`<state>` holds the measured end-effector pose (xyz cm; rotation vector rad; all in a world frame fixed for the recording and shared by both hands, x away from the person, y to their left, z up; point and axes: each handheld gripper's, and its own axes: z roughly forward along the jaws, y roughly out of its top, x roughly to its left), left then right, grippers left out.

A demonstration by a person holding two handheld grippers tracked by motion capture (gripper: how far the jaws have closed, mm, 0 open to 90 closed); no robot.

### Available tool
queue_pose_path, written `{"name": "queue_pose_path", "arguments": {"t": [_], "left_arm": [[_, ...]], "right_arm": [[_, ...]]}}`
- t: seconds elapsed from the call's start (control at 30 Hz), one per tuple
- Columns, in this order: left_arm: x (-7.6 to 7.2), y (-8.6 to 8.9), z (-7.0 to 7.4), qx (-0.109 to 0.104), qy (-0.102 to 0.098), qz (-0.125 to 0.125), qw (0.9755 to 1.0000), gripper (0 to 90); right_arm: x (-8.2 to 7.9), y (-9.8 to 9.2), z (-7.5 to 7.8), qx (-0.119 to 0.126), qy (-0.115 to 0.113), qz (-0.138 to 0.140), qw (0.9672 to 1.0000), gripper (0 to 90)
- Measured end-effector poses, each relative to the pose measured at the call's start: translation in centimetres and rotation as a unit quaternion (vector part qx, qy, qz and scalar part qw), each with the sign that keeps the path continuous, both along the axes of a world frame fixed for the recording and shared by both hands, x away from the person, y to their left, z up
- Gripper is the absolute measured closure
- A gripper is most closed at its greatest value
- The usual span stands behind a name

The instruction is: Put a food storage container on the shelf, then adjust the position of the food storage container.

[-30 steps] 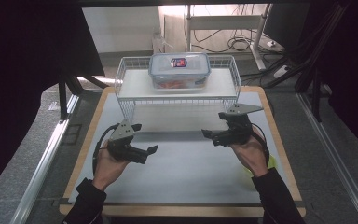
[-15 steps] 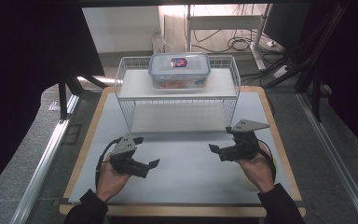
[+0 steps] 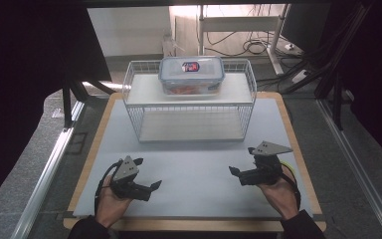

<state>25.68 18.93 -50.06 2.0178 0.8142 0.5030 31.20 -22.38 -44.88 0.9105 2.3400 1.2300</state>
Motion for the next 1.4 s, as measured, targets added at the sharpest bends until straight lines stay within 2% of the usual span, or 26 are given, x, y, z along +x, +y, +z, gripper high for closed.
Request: {"name": "queue_pose_path", "arguments": {"t": [0.07,0.13,0.37,0.47,0.53,0.57,0.6,0.73,0.83,0.9,0.97,1.07,1.13,1.4], "left_arm": [[-0.3,0.1,-0.3,0.017,-0.002,0.005,0.9998,1.4],[-0.4,0.2,-0.7,0.025,0.002,0.007,0.9997,1.4],[-0.5,0.5,-0.6,0.018,-0.005,0.011,0.9998,1.4],[-0.6,0.5,-0.6,0.018,-0.007,0.011,0.9998,1.4],[-0.6,0.5,-0.6,0.018,-0.007,0.009,0.9998,1.4],[-0.6,0.5,-0.6,0.020,-0.008,0.009,0.9997,1.4],[-0.6,0.4,-0.6,0.020,-0.008,0.009,0.9997,1.5],[-0.6,0.4,-0.6,0.022,-0.009,0.008,0.9997,1.6],[-0.6,0.5,-0.5,0.021,-0.011,0.009,0.9997,1.8],[-0.7,0.5,-0.4,0.020,-0.015,0.011,0.9996,2.1],[-0.7,0.5,-0.3,0.021,-0.014,0.011,0.9996,2.4],[-0.6,0.5,-0.4,0.023,-0.012,0.011,0.9996,2.7],[-0.7,0.5,-0.4,0.024,-0.012,0.011,0.9996,2.9],[-0.7,0.3,-0.4,0.026,-0.013,0.008,0.9996,3.1]], "right_arm": [[-0.2,-0.2,-0.3,-0.002,0.003,-0.002,1.0000,4.5],[-0.4,-0.6,-0.6,-0.006,0.006,-0.008,0.9999,4.5],[-0.4,-1.8,-1.5,-0.007,0.038,-0.038,0.9986,2.6],[-0.6,-2.5,-1.4,-0.023,0.037,-0.057,0.9974,15.1],[-0.8,-3.1,-1.2,-0.022,0.043,-0.061,0.9970,29.7],[-1.0,-3.4,-1.1,-0.023,0.046,-0.061,0.9968,34.1],[-1.1,-3.9,-0.9,-0.028,0.048,-0.065,0.9964,44.0],[-1.5,-5.5,-0.7,-0.036,0.052,-0.075,0.9951,68.6],[-1.8,-6.9,-0.4,-0.036,0.049,-0.095,0.9936,80.4],[-2.1,-8.0,-0.1,-0.040,0.037,-0.124,0.9908,86.4],[-2.2,-9.1,0.0,-0.040,0.036,-0.148,0.9875,89.3],[-2.6,-10.8,0.0,-0.039,0.032,-0.182,0.9821,90.0],[-2.9,-11.9,-0.1,-0.039,0.031,-0.207,0.9771,90.0],[-3.0,-13.9,-1.1,-0.059,0.041,-0.252,0.9652,90.0]]}}
